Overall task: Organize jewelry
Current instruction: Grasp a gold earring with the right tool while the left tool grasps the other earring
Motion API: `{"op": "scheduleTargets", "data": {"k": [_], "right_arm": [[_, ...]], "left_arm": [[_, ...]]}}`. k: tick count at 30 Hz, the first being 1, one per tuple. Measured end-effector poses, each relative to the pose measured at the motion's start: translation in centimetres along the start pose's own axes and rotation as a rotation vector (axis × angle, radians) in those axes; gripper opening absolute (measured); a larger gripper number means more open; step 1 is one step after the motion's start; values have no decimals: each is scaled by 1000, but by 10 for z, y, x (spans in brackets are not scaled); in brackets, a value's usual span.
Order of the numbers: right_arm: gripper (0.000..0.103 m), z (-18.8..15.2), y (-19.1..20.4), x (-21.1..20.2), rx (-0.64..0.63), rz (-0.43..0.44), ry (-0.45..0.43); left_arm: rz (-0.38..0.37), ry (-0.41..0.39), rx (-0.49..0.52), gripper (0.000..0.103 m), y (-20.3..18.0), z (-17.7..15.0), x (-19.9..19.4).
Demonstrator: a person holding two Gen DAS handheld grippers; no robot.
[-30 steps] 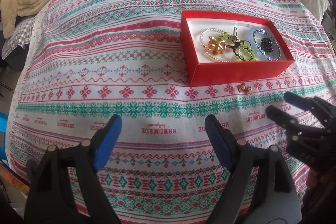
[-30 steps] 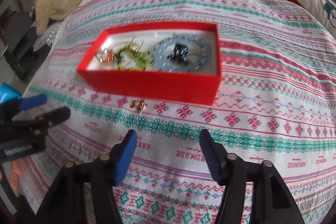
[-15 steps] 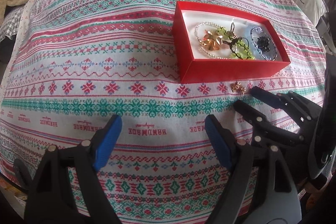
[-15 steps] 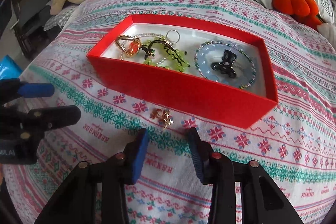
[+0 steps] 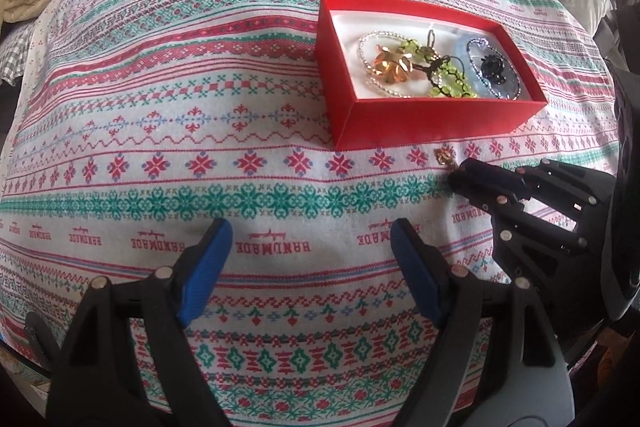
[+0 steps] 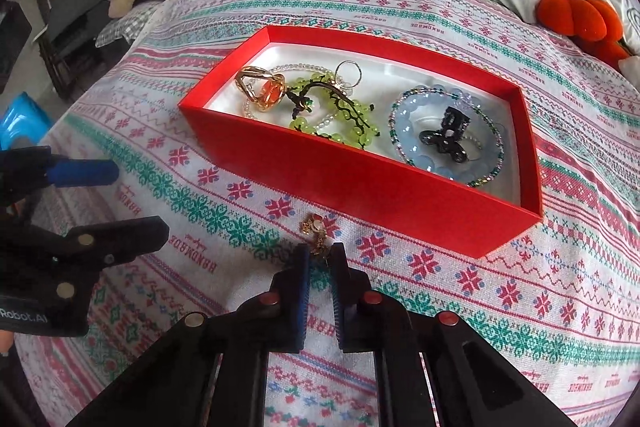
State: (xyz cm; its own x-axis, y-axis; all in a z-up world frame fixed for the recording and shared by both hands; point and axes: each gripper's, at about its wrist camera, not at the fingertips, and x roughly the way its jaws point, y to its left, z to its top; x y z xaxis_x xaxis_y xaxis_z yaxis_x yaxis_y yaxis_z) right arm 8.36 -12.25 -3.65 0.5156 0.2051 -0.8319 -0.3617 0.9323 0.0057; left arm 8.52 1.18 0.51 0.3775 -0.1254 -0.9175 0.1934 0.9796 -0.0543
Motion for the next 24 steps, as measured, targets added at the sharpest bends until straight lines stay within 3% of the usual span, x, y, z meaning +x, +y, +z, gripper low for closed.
{"op": "scheduleTargets", "data": {"k": [5,8,11,16,24], "right_arm": [[10,-6,-12,-8,18,-31,14],[10,-10,-23,-12,34,-55,24],[10,-14,-35,-18,47,-69,29],[10,-22,-50,-26,70,-82,31],[10,-28,-63,-34,91,-70,42]], "left_arm": [[-59,-16,53,74,-16,1,2],[-125,-6,86,57,-30,3,9],[-185,4,108,49,-43,4,20],[-252,-51,144,40,-62,7,23],[-225,-96,177,30,-78,14,37]]}}
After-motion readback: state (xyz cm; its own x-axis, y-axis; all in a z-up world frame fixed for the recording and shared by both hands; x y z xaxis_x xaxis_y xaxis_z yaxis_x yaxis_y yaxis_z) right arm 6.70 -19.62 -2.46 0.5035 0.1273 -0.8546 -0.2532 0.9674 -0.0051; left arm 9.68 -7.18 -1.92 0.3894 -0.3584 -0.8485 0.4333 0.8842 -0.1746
